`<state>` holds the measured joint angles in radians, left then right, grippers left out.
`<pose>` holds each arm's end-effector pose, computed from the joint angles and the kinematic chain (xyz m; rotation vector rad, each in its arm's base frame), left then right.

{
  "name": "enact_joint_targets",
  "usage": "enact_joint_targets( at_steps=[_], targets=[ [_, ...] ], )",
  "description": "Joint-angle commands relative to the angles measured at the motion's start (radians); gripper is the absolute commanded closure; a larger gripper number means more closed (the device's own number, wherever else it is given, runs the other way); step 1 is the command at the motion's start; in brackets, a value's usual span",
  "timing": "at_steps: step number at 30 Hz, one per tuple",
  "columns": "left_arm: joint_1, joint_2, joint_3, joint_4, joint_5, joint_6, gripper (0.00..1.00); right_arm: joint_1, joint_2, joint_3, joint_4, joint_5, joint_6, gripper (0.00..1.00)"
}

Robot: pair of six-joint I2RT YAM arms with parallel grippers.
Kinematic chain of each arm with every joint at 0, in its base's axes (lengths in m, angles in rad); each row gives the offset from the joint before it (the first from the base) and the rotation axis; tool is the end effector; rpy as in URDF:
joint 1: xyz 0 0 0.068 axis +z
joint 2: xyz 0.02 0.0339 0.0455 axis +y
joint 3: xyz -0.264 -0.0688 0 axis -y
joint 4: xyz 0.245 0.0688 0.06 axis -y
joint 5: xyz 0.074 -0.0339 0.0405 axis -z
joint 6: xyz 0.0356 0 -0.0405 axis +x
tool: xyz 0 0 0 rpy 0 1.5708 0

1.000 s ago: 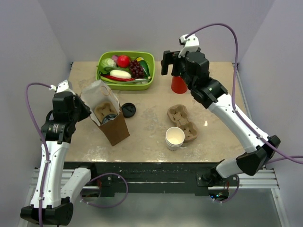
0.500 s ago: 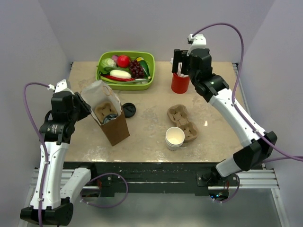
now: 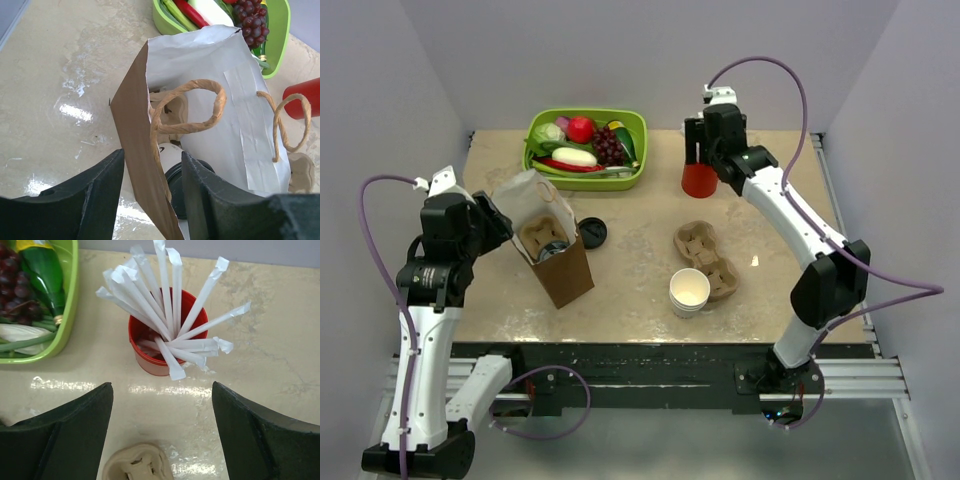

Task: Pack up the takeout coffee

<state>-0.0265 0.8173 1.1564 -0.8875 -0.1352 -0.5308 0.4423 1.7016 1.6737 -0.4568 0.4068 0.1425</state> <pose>0.1438 0.0010 0.3871 -0.6063 2.0308 -0.1889 0.3634 0.1565 0.3787 -0.0524 2.0126 -0.0470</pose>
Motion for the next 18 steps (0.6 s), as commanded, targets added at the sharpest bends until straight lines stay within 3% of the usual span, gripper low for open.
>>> enact_joint_targets(
  at_steps=[1,7,18],
  targets=[
    [0.004,-0.007,0.051,-0.002,-0.009,0.008,0.44,-0.014,0.035,0.023,0.013,0.023,0.022,0.19],
    [0.004,-0.015,0.055,-0.010,-0.007,0.012,0.40,-0.024,0.116,0.040,0.035,0.015,0.023,0.22],
    [0.004,-0.035,0.077,-0.022,-0.006,0.018,0.15,-0.037,0.162,0.015,0.144,0.055,0.023,0.25]
  ],
)
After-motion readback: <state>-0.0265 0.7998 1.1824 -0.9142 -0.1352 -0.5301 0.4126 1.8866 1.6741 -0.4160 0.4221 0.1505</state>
